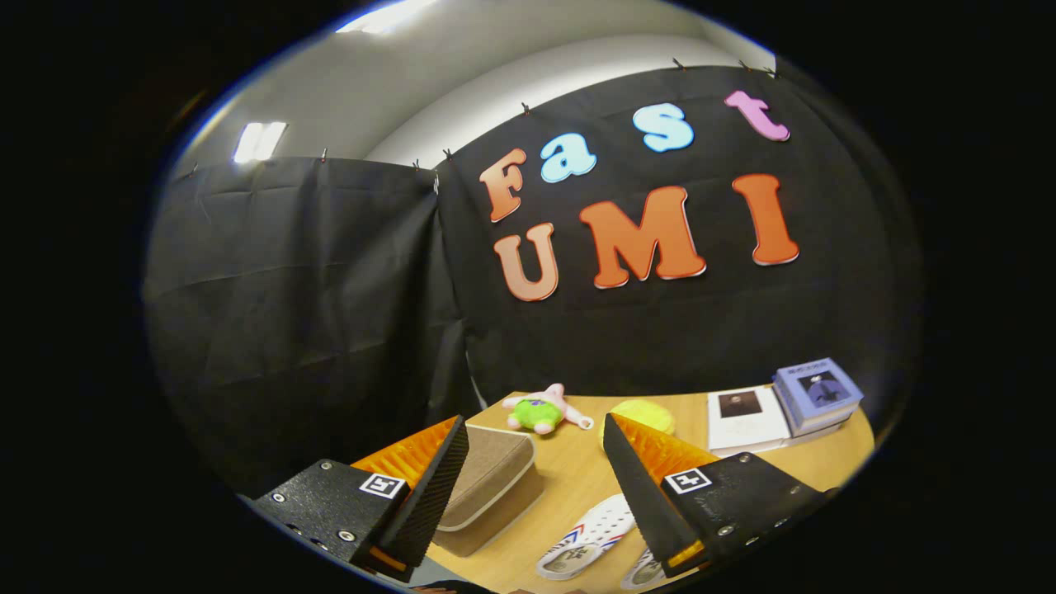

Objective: Open the storage box then place both shoes into the box .Put the left shoe in first, then the right shoe, with the right side of both shoes facing outward in a uniform manner.

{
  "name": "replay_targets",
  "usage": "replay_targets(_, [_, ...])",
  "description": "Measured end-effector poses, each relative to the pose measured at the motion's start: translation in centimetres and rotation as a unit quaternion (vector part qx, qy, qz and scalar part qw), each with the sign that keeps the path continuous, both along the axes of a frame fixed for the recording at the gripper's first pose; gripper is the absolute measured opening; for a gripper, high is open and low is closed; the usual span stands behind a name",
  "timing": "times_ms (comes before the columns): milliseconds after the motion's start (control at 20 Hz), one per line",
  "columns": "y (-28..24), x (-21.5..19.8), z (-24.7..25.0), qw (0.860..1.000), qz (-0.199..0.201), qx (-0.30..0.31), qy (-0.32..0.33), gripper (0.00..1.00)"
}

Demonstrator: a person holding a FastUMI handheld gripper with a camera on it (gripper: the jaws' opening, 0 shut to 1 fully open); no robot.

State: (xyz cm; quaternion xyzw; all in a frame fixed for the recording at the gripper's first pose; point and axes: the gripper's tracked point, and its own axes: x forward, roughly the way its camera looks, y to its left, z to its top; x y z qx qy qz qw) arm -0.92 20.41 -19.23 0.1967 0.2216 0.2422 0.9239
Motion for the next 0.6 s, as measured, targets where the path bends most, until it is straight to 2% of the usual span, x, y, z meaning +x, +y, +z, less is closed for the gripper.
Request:
replay_targets(150, [3.4,-0.6,-2.5,0.997,0.042,0.039,0.056,0.98])
replay_targets(350, [6.5,-1.2,-6.1,0.989,0.073,0.055,0.116,0.98])
replay_targets(600, [9.6,-1.7,-9.4,0.97,0.097,0.11,0.195,0.98])
